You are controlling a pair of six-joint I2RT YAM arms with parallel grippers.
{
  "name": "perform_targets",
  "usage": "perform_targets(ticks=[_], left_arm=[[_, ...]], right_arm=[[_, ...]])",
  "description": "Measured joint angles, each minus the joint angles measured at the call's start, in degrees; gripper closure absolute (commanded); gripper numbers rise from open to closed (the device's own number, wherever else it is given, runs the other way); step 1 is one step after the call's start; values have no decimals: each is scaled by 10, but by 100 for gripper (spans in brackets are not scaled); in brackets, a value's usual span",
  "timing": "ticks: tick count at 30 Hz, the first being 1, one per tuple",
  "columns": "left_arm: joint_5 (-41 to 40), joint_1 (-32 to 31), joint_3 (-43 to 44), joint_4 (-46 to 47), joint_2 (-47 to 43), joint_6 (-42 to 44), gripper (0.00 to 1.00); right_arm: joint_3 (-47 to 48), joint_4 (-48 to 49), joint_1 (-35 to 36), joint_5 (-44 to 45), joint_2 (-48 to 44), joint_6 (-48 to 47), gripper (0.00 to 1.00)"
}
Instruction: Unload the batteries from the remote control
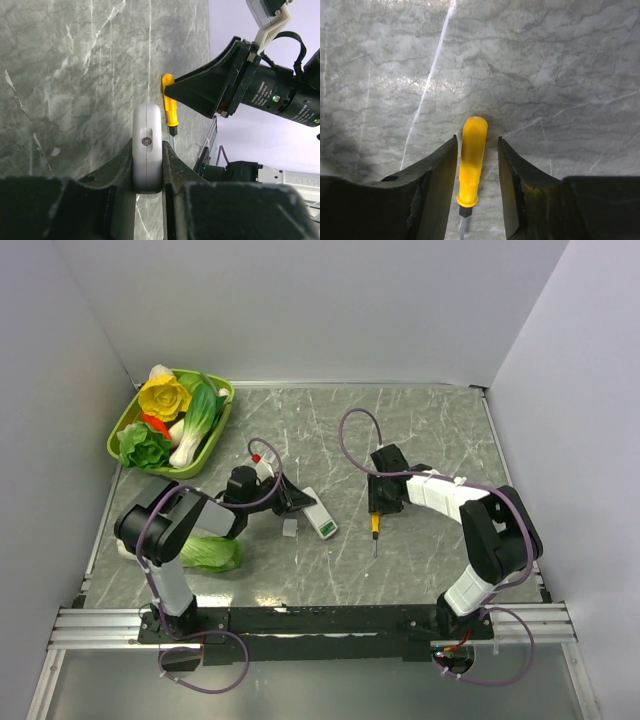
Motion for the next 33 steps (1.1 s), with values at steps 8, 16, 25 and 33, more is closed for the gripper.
perform_targets(ticks=[8,16,25,33], left_arm=[[-12,-2,0,-5,5,7,91],[-35,-5,9,-42,4,10,75],[-57,-12,19,-80,4,16,49],[-107,-24,76,-220,-31,64,13]], right_arm=[[0,11,-2,0,5,0,84],[0,11,-3,4,-12,0,100],[0,5,-3,7,-160,0,100],[-5,3,-3,-11,-259,-1,100]])
